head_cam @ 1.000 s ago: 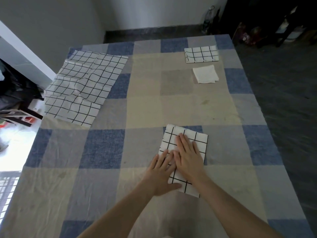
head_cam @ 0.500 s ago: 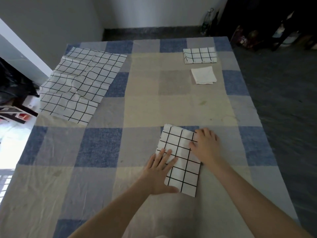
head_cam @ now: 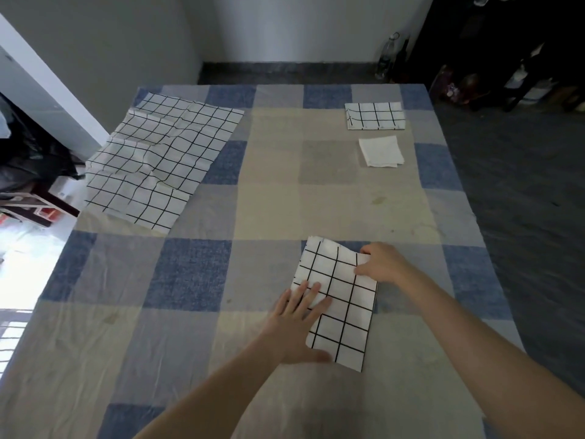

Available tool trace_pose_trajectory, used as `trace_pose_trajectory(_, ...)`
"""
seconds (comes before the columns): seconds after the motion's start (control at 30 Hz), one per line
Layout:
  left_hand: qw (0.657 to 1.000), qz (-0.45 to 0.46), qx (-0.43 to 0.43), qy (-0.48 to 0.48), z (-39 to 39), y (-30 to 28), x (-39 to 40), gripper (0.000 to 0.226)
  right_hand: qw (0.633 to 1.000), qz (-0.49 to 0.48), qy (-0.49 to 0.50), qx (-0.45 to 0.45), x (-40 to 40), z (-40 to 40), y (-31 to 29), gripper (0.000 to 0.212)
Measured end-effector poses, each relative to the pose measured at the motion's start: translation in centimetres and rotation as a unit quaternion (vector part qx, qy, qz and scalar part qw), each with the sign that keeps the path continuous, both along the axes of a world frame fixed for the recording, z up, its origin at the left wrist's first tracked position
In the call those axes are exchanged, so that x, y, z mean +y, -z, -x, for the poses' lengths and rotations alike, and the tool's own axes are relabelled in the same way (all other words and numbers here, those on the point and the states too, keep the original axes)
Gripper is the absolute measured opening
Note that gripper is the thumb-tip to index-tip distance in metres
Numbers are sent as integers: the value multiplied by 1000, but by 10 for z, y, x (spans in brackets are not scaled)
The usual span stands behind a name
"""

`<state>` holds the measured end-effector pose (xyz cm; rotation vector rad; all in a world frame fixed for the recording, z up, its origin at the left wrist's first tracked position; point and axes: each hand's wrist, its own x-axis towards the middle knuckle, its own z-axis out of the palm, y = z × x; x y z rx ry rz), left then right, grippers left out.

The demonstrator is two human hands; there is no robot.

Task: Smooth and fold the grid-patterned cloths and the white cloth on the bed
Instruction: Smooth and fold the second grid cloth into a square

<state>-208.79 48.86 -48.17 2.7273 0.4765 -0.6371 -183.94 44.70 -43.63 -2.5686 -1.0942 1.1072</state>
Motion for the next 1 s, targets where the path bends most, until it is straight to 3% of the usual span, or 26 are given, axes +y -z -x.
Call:
trace_pose_trajectory(0.13, 998, 42, -40, -24, 2, -6, 2, 81, 999, -26, 3, 26, 2, 4, -17, 21)
trace_pose_trajectory(0.23, 968, 123, -149, -161, -2, -27, 11, 56, 995, -73, -39, 50, 0, 11, -38, 14)
trace_pose_trajectory(0.3, 940, 111, -231, -225, -10, -45, 26, 60, 990, -103, -78, 56, -3, 19, -56, 14)
trace_pose_trajectory(0.37, 919, 117, -282, -249, -18, -63, 46, 83, 984, -119, -108, 77, -8, 28, -75, 17)
trace_pose_trajectory(0.43, 932, 91, -279, -213, -25, -82, 70, 100, 977, -128, -145, 91, -11, 36, -91, 21)
trace_pose_trajectory(0.47, 950, 35, -268, -158, -28, -93, 82, 100, 973, -132, -163, 90, -11, 40, -98, 23)
trace_pose_trajectory(0.5, 961, -26, -261, -93, -31, -105, 95, 93, 971, -138, -179, 84, -11, 42, -105, 24)
trace_pose_trajectory(0.57, 970, -91, -225, -6, -38, -137, 115, 54, 968, -161, -187, 55, -8, 45, -119, 22)
trace_pose_trajectory(0.63, 976, -100, -191, -14, -43, -170, 128, 21, 962, -210, -172, 22, -7, 46, -131, 17)
trace_pose_trajectory(0.7, 970, -72, -216, -84, -40, -197, 136, 11, 946, -286, -150, -19, -7, 47, -141, 14)
trace_pose_trajectory(0.77, 941, -74, -309, -119, -29, -213, 140, 7, 922, -360, -130, -52, -9, 48, -150, 12)
trace_pose_trajectory(0.87, 900, -106, -415, -75, 0, -206, 125, 18, 909, -395, -128, -43, -19, 54, -148, 7)
trace_pose_trajectory(1.0, 926, -104, -361, -27, 41, -137, 81, 24, 927, -330, -165, -63, -50, 76, -82, 15)
